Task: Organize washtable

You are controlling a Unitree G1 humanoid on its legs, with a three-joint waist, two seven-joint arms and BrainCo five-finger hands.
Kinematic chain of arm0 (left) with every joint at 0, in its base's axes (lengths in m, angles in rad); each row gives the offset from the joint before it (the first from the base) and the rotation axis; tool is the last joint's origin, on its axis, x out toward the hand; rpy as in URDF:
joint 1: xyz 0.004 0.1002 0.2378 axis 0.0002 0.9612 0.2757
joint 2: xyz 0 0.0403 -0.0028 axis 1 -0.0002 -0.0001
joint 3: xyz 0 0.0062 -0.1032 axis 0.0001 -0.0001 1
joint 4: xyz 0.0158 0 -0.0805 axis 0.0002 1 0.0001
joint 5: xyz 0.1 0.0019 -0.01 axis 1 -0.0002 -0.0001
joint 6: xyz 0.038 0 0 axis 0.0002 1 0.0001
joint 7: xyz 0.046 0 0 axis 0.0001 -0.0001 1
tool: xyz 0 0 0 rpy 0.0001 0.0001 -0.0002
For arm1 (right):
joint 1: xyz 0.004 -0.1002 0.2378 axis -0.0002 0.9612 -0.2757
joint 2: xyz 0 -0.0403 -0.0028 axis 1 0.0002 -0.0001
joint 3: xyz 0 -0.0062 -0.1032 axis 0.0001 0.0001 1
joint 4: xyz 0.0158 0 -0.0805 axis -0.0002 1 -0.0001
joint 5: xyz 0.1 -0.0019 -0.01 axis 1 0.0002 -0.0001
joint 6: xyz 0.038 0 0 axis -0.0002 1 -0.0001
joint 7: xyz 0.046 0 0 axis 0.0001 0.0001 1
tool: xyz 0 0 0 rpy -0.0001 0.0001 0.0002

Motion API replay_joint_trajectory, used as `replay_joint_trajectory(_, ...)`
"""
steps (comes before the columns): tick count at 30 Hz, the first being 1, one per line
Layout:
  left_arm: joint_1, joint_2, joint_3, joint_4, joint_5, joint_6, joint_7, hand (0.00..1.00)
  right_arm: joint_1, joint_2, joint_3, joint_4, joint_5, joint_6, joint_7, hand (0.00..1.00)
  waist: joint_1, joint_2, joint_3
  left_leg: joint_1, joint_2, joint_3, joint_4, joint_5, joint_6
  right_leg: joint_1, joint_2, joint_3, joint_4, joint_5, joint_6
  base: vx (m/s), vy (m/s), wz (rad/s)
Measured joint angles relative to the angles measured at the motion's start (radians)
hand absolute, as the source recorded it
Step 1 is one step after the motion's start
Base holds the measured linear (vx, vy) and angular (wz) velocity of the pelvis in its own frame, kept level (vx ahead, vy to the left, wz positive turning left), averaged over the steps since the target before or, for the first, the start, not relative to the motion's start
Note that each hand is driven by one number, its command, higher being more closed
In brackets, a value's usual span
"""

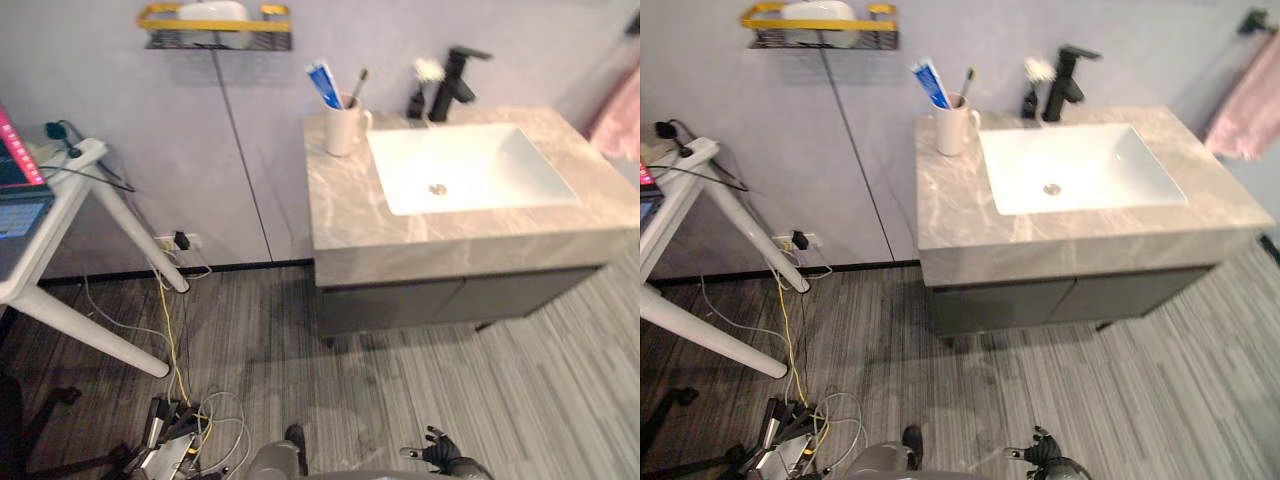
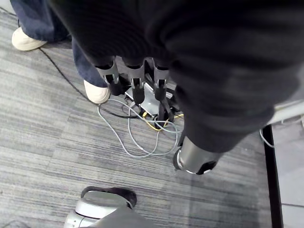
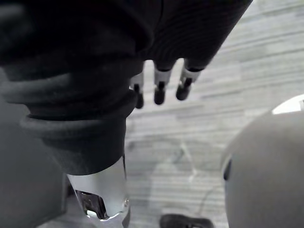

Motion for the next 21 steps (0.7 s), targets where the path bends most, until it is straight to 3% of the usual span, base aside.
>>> replay_joint_trajectory(1,-0.001,0.004,-0.004,0.009,0.004,0.0,0.0,0.0,-0.002,-0.004,0.01,0.0,0.0,0.0,0.0,0.0,-0.006,0.002,0.002,0.0,0.002,0.022,-0.013,0.017,0.002,0.013,0.009,0.009,-0.07,0.004,0.001,-0.12,-0.07,-0.74)
replay_joint_trajectory(3,-0.014,0.005,-0.049,0.019,0.008,-0.003,0.005,0.0,0.006,-0.017,0.06,-0.002,-0.001,0.001,-0.001,0.0,-0.007,0.03,0.007,0.025,0.031,0.064,-0.062,0.042,-0.004,0.016,0.048,0.054,-0.157,0.07,-0.009,-0.14,-0.059,-0.73)
replay_joint_trajectory(6,-0.024,0.017,-0.068,0.019,0.01,-0.004,0.017,0.0,0.012,-0.002,0.111,-0.035,-0.003,-0.004,0.0,0.0,-0.013,0.03,0.033,0.043,0.046,0.076,-0.047,0.049,-0.02,0.02,0.065,0.111,-0.2,0.102,-0.031,-0.12,-0.003,-0.63)
replay_joint_trajectory(7,-0.026,0.026,-0.068,0.015,0.011,-0.011,0.016,0.0,-0.006,0.008,0.121,-0.03,-0.005,-0.005,0.001,0.0,-0.014,0.016,0.069,0.027,0.046,-0.062,0.031,0.047,-0.026,0.021,0.071,0.152,-0.197,0.104,-0.035,-0.16,-0.053,-0.94)
replay_joint_trajectory(9,-0.02,0.023,-0.065,0.02,0.011,-0.007,0.019,0.0,-0.025,0.002,0.126,-0.034,-0.008,-0.012,0.001,0.0,-0.001,0.021,0.092,0.011,0.036,-0.311,0.101,0.011,-0.065,0.005,0.09,0.236,-0.197,0.123,-0.048,-0.15,-0.014,-1.37)
replay_joint_trajectory(11,0.025,-0.014,-0.042,0.028,0.011,-0.006,0.016,0.0,-0.053,-0.012,0.124,-0.034,-0.012,-0.013,-0.001,0.0,0.031,0.066,0.091,0.043,0.015,-0.605,0.152,-0.173,-0.132,-0.081,0.141,0.423,-0.159,0.134,-0.061,-0.14,0.209,-2.58)
replay_joint_trajectory(12,0.033,-0.021,-0.024,0.037,0.009,0.001,0.016,0.0,-0.065,-0.007,0.117,-0.033,-0.013,-0.014,-0.001,0.0,0.033,0.057,0.096,0.063,-0.011,-0.621,0.176,-0.244,-0.136,-0.141,0.163,0.547,-0.129,0.14,-0.07,-0.1,0.205,-2.61)
replay_joint_trajectory(13,0.042,-0.014,-0.021,0.036,0.008,-0.001,0.016,0.0,-0.065,0.0,0.115,-0.032,-0.014,-0.011,0.0,0.0,0.034,0.041,0.095,0.073,-0.03,-0.63,0.183,-0.266,-0.124,-0.16,0.168,0.587,-0.129,0.144,-0.075,-0.08,0.158,-2.43)
replay_joint_trajectory(14,0.041,-0.008,-0.017,0.036,0.009,-0.003,0.015,0.0,-0.047,0.012,0.106,-0.033,-0.026,-0.011,0.002,0.0,0.023,0.028,0.096,0.08,-0.052,-0.634,0.216,-0.297,-0.096,-0.179,0.185,0.661,-0.145,0.157,-0.094,0.0,0.063,-1.55)
replay_joint_trajectory(16,0.038,-0.001,-0.014,0.036,0.012,-0.001,0.012,0.0,-0.031,0.024,0.084,-0.033,-0.032,-0.01,0.003,0.0,0.016,0.022,0.092,0.076,-0.041,-0.566,0.254,-0.329,-0.081,-0.197,0.207,0.746,-0.165,0.181,-0.12,-0.03,0.148,-1.65)
replay_joint_trajectory(18,0.028,0.005,-0.009,0.031,0.021,-0.001,0.001,0.0,0.001,0.024,0.058,-0.071,-0.037,-0.005,-0.001,0.0,-0.008,0.012,0.084,0.074,-0.021,-0.423,0.281,-0.358,-0.053,-0.239,0.222,0.85,-0.184,0.256,-0.097,-0.04,0.232,-1.94)
replay_joint_trajectory(19,0.023,0.004,-0.008,0.031,0.027,0.0,0.0,0.0,-0.002,0.03,0.058,-0.084,-0.037,-0.006,-0.001,0.0,-0.005,0.016,0.085,0.075,-0.01,-0.382,0.28,-0.357,-0.046,-0.256,0.234,0.846,-0.184,0.293,-0.1,-0.01,0.205,-2.19)
replay_joint_trajectory(20,0.014,0.0,-0.009,0.03,0.029,0.0,-0.001,0.0,-0.014,0.034,0.047,-0.117,-0.035,-0.007,-0.003,0.0,-0.003,0.032,0.089,0.073,0.026,-0.309,0.273,-0.349,-0.036,-0.289,0.265,0.821,-0.217,0.393,-0.149,-0.02,0.165,-2.53)
replay_joint_trajectory(21,0.002,-0.006,-0.008,0.015,0.029,0.0,-0.001,0.0,-0.027,0.042,0.041,-0.133,-0.027,-0.008,-0.006,0.0,-0.008,0.04,0.089,0.077,0.075,-0.198,0.264,-0.34,-0.023,-0.333,0.278,0.685,-0.18,0.383,-0.182,-0.02,0.147,-2.57)
